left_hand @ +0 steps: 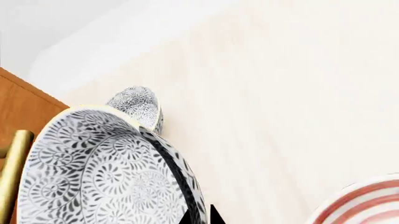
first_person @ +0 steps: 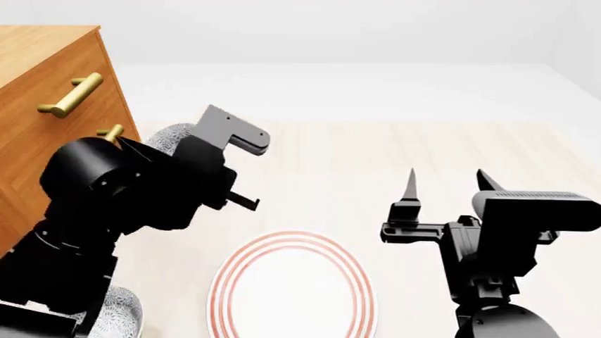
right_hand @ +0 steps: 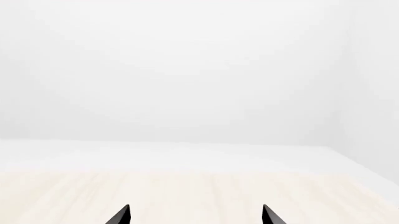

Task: Put the bowl in the middle on the plate.

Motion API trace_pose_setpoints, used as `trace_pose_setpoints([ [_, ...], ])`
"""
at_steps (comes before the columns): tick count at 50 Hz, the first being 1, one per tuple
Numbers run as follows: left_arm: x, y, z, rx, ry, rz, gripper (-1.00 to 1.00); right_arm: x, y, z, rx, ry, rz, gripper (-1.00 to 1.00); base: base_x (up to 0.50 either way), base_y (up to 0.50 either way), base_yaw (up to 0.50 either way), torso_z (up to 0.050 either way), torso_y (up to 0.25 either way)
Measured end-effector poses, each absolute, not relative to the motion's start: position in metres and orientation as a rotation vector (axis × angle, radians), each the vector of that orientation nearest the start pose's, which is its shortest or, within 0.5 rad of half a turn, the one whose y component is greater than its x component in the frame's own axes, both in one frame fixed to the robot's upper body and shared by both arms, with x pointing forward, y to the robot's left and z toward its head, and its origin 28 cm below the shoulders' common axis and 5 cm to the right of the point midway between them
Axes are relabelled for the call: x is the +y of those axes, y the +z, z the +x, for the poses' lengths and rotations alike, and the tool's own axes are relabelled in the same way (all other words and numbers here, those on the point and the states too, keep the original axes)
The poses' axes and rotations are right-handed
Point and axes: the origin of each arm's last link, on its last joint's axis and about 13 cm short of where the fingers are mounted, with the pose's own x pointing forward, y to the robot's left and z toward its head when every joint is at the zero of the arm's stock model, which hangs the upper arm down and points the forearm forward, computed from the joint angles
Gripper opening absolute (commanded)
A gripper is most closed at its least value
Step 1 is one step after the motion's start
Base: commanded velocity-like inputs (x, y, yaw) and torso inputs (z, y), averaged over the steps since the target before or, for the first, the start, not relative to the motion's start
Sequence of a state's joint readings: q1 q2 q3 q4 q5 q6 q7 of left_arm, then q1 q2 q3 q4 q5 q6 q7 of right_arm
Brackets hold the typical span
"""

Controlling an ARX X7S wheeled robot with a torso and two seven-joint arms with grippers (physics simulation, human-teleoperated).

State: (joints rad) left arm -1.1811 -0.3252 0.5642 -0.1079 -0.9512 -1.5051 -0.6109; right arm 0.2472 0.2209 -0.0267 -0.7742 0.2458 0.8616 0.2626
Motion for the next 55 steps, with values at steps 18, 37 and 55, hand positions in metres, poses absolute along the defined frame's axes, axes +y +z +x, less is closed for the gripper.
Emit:
trace_pose_setpoints([
  [18,0.167,0.215,0.228,0.362,-0.491,0.891,-1.00,-0.115,0.165,0.211,-0.151,-0.087,-0.055,1.00,0.00,0.00,0.00,0.000,0.000],
  [37,0.157,0.196,0.194,0.273,-0.731,1.079,-1.00,-0.116,0.165,0.209,-0.152,-0.096,-0.057,1.00,0.00,0.00,0.00,0.000,0.001],
  [55,0.151,0.186,0.195,0.270,-0.823,1.106,-1.00,-0.116,0.165,0.206,-0.152,-0.098,-0.058,1.00,0.00,0.00,0.00,0.000,0.001],
])
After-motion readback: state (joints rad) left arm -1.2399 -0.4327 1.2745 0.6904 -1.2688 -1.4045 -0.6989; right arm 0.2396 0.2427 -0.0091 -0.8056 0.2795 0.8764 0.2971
